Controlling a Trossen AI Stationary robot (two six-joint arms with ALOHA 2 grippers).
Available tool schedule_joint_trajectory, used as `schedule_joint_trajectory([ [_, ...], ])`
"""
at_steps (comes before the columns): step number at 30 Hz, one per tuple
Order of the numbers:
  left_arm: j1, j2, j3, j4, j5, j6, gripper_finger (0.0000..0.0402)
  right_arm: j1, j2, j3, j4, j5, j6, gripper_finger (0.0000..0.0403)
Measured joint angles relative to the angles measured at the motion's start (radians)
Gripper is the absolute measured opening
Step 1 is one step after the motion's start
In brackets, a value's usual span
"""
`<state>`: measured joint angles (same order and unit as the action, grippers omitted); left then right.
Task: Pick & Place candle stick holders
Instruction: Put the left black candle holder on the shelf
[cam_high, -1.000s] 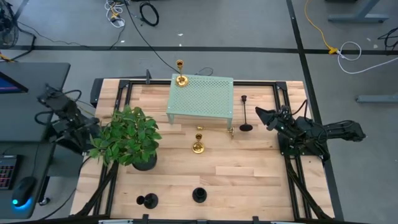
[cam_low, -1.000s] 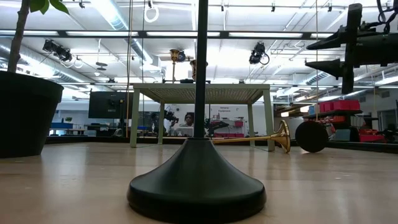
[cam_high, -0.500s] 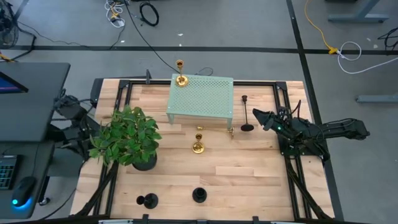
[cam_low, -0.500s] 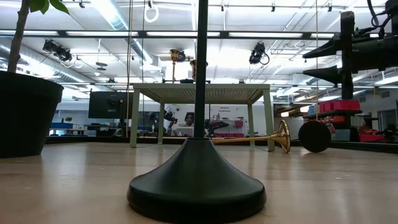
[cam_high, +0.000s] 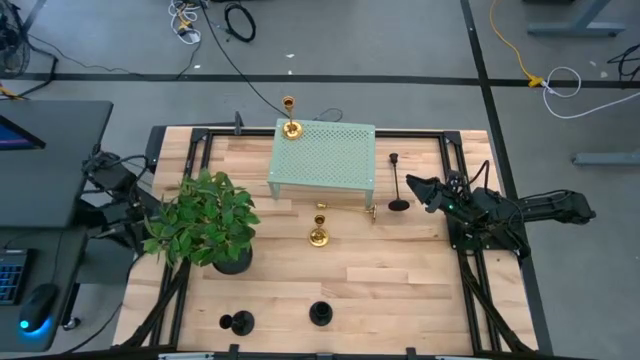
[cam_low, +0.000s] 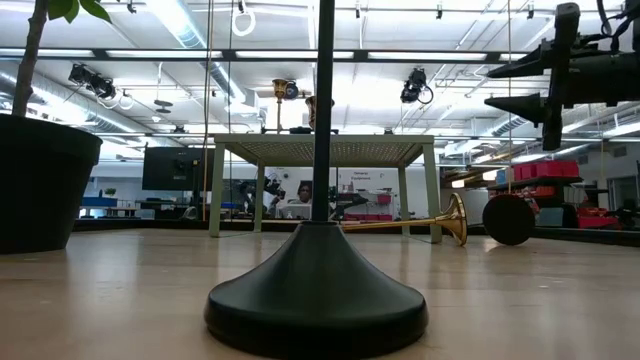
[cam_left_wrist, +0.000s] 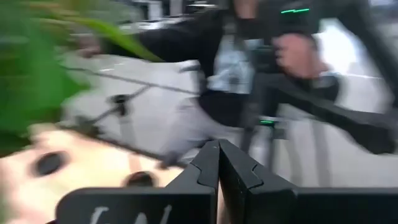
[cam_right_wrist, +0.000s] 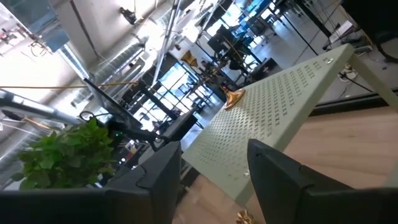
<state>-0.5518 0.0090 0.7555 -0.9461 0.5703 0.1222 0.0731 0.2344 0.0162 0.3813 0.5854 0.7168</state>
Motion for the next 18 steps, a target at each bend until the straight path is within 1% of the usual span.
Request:
schedule_joint_trajectory([
  [2, 0.000, 0.000, 0.014, 0.050, -0.071, -0.019, 0.0007, 0.000, 0.000, 0.000, 0.001, -0.001, 0.000, 0.0185],
  [6, 0.004, 0.000, 0.015, 0.146, -0.103, -0.038, 0.0007, 0.000, 0.000, 0.000, 0.001, -0.003, -0.013, 0.0185],
  [9, 0.019, 0.000, 0.015, 0.208, -0.176, -0.050, 0.0007, 0.000, 0.000, 0.000, 0.001, -0.022, -0.038, 0.0185],
  [12, 0.034, 0.000, -0.001, 0.236, -0.184, -0.039, 0.0007, 0.000, 0.000, 0.000, 0.001, -0.029, -0.048, 0.0185],
  [14, 0.046, 0.000, -0.016, 0.281, -0.178, -0.066, 0.0007, 0.000, 0.000, 0.000, 0.001, -0.032, -0.046, 0.0185],
  [18, 0.069, 0.000, -0.063, 0.362, -0.165, -0.090, 0.0007, 0.000, 0.000, 0.000, 0.001, -0.084, -0.046, 0.0185],
])
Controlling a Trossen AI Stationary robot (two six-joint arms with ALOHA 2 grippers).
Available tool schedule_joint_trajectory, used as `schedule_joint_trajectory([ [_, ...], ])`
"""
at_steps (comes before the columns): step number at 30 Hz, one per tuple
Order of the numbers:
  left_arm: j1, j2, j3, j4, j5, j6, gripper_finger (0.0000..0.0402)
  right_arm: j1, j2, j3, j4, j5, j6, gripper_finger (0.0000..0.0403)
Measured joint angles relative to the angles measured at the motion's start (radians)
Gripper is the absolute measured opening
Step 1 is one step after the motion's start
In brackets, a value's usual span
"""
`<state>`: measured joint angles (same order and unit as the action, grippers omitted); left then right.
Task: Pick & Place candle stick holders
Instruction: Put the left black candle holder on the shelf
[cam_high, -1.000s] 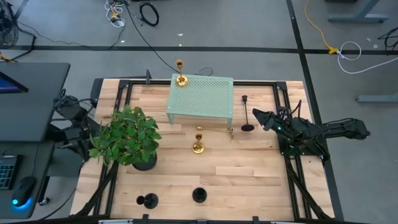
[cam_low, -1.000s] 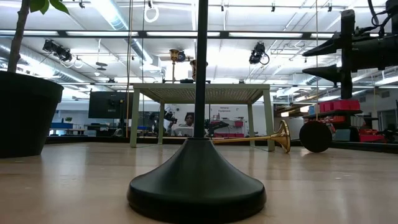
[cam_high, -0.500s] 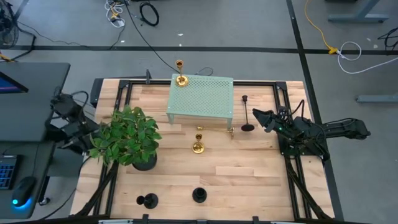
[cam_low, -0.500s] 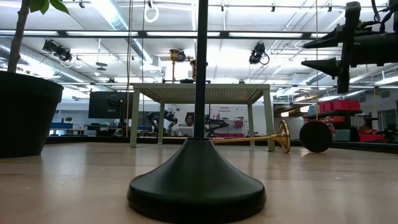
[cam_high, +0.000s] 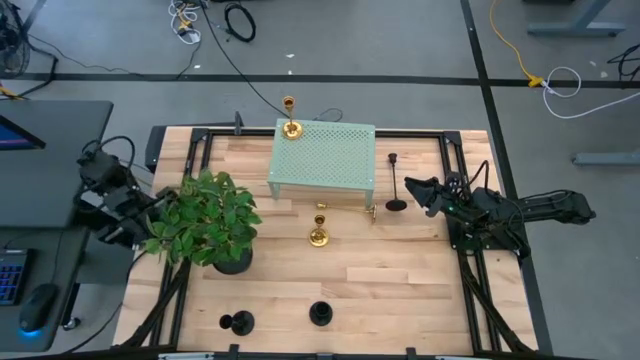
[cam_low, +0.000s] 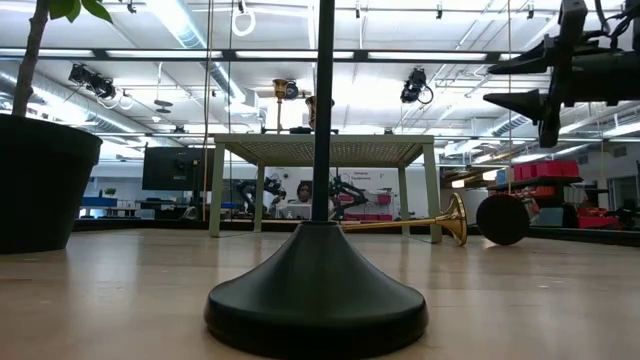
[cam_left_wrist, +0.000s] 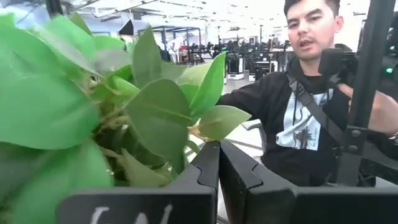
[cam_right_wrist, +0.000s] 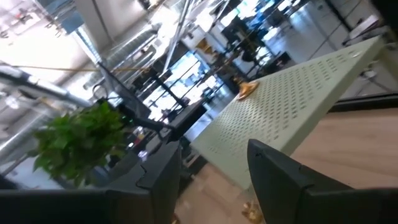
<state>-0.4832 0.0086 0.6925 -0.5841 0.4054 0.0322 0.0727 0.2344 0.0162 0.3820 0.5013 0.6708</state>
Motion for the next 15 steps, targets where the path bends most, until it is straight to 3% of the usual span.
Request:
schedule_joint_trajectory([
  [9, 0.016, 0.000, -0.123, 0.195, 0.014, -0.047, 0.0007, 0.000, 0.000, 0.000, 0.000, -0.096, -0.001, 0.0185],
  [15, 0.015, 0.001, -0.187, 0.160, 0.052, -0.095, 0.0007, 0.000, 0.000, 0.000, 0.000, -0.101, -0.004, 0.0185],
])
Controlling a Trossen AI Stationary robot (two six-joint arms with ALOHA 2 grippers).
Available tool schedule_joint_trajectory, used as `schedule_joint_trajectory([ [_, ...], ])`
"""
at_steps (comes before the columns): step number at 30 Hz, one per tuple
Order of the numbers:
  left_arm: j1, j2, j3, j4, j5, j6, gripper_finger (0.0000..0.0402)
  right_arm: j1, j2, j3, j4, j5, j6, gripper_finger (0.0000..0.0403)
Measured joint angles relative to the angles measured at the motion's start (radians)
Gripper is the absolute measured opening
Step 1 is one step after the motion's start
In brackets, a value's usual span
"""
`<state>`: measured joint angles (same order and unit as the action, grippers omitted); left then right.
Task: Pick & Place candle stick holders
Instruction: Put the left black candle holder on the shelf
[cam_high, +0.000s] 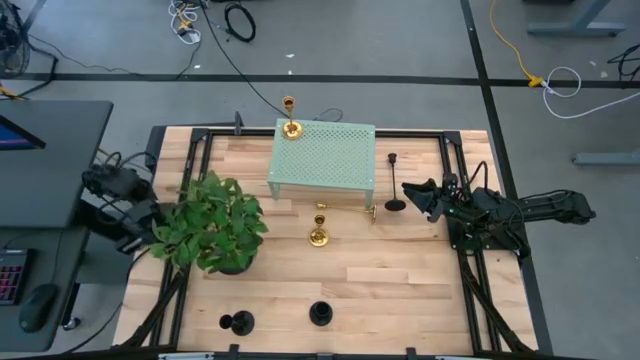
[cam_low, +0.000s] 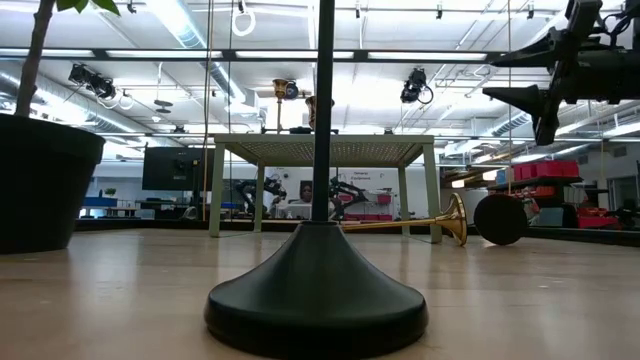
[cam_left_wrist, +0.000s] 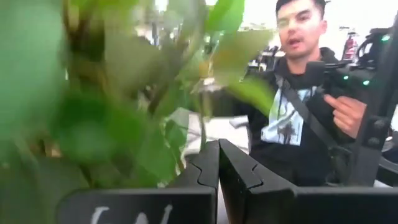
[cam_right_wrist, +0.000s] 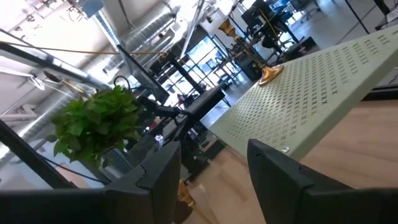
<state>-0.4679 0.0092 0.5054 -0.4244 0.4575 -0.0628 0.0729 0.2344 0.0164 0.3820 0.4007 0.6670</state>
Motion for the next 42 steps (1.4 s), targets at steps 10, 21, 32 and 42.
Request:
schedule_joint_trajectory([
  [10, -0.001, -0.004, -0.004, -0.084, 0.077, -0.039, 0.0007, 0.000, 0.000, 0.000, 0.000, -0.001, -0.005, 0.0185],
  [21, -0.001, -0.004, -0.101, 0.038, 0.075, -0.092, 0.0007, 0.000, 0.000, 0.000, 0.000, -0.017, -0.012, 0.0185],
  [32, -0.112, -0.003, -0.266, 0.223, 0.003, -0.141, 0.0002, 0.000, 0.000, 0.000, 0.000, -0.029, -0.026, 0.0185],
  [42, -0.361, 0.002, -0.318, 0.248, -0.265, -0.057, 0.0002, 0.000, 0.000, 0.000, 0.000, -0.062, -0.020, 0.0185],
])
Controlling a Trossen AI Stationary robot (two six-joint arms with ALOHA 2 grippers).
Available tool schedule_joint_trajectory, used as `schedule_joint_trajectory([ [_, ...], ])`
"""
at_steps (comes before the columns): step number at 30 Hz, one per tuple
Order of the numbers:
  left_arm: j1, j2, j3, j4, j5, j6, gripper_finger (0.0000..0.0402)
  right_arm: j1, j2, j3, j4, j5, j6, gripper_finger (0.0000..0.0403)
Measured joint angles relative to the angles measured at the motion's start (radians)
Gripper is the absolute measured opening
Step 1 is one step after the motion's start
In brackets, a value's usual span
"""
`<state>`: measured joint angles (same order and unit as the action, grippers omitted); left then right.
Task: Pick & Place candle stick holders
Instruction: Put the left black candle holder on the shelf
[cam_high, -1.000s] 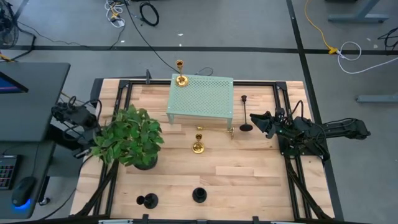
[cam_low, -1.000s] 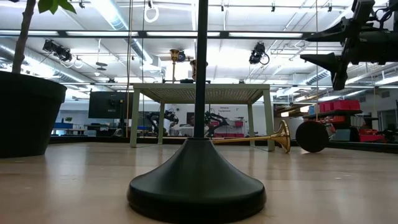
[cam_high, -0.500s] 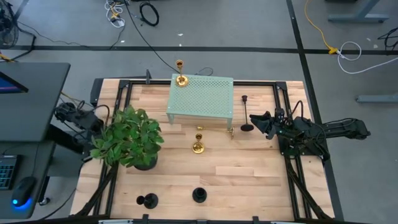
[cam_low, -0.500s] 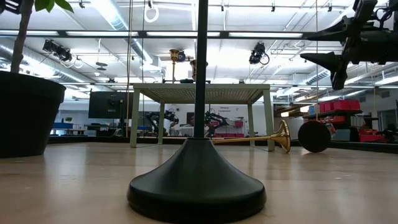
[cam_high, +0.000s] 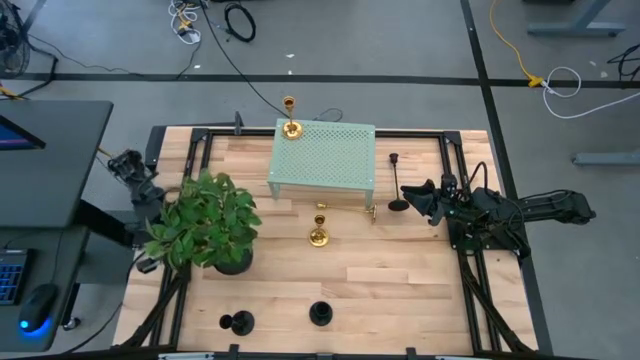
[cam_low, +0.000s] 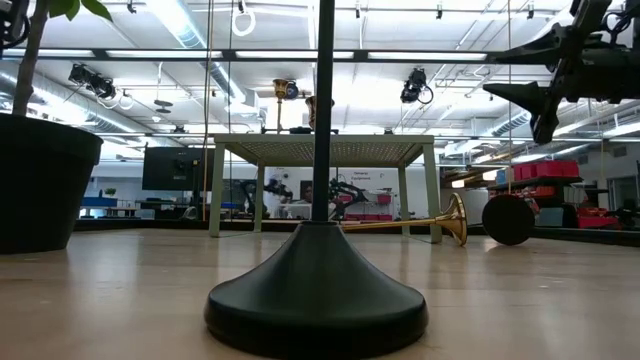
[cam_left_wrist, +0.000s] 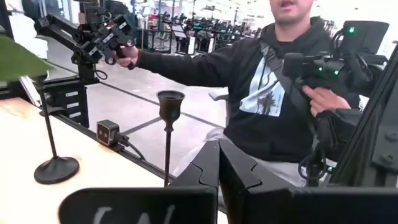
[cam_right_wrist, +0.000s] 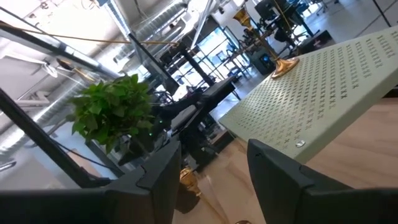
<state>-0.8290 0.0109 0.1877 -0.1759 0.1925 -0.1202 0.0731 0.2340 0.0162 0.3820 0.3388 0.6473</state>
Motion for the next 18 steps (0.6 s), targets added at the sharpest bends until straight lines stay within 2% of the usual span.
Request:
schedule_joint_trajectory([
  [8, -0.186, 0.002, -0.084, 0.104, -0.202, 0.001, 0.0002, 0.000, 0.000, 0.000, 0.000, -0.005, 0.004, 0.0185],
  [18, -0.333, 0.021, -0.171, 0.219, -0.426, -0.044, 0.0002, 0.000, 0.000, 0.000, 0.000, -0.009, -0.001, 0.0185],
])
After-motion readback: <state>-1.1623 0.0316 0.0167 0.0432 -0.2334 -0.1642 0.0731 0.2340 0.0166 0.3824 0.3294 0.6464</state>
